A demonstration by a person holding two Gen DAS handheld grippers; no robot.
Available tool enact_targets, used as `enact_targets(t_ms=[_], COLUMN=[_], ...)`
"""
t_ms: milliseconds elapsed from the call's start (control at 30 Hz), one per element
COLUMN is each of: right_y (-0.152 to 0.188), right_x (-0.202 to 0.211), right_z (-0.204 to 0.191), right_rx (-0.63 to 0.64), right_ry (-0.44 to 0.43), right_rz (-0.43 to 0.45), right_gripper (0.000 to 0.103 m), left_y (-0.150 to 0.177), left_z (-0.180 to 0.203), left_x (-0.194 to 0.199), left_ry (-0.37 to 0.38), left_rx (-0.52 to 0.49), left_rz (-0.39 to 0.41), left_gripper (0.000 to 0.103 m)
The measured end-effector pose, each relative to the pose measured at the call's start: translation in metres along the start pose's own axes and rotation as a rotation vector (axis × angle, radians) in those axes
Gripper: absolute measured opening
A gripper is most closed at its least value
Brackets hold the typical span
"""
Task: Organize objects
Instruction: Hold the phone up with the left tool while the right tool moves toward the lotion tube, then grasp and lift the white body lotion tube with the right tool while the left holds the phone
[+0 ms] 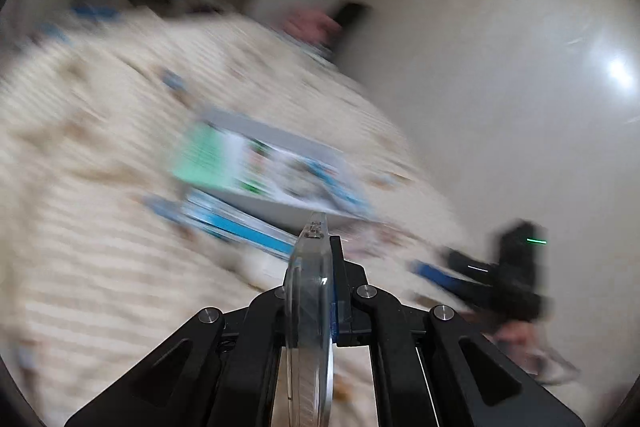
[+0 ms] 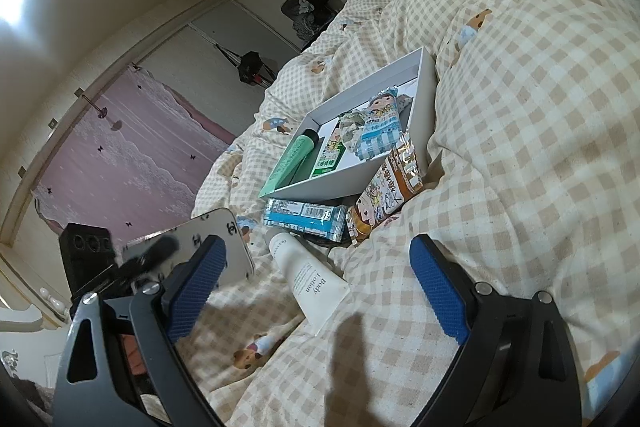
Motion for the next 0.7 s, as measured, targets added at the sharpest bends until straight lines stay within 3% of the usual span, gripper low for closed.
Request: enact_targets(t_ms=[100, 200, 367, 567, 633, 700], right_y=[0.0, -0.002, -0.006, 0.002, 0.003, 0.001], right_x=[-0.004, -0.013, -0.054, -0.117, -0.132, -0.148], right_z=[-0.009, -0.022, -0.061, -0.091, -0.09, -0.083], right_rx=[0.035, 0.098, 0.337, 0.635, 0.673, 0.652], right_ry=[0.048, 0.088, 0.213, 0.443, 0.501, 0.56], right_rz=[-0.013, -0.063, -0.29, -0.531, -0.576, -0.629], right_gripper=[0.093, 0.093, 0.086, 0.081, 0.081, 0.074], left_y=[0.007, 0.013, 0.018, 0.007, 0.007, 0.009], left_z=[-0.006, 0.0, 0.003, 0.007, 0.009, 0.01], left_x=[0.012, 0.003, -0.02, -0.031, -0.033, -0.035], left_ry=[-0.098, -0.132, -0.144, -0.158, -0.165, -0.169], left_rx=[0.027, 0.004, -0.024, -0.024, -0.033, -0.042], left_rz=[0.079, 0.066, -0.019, -0.047, -0.057, -0.062], left_gripper=[0.001, 0.001, 0.001, 0.001, 0.001, 0.001])
Point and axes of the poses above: each gripper's, at about its wrist camera, not at the fingertips, and x roughly against the way its jaws point, z to its right, y to its underside, the point moved 1 cm from there along -x, roughly the way its jaws point, and after that the axes turned 13 degrees about -z, right-handed, at the moved point
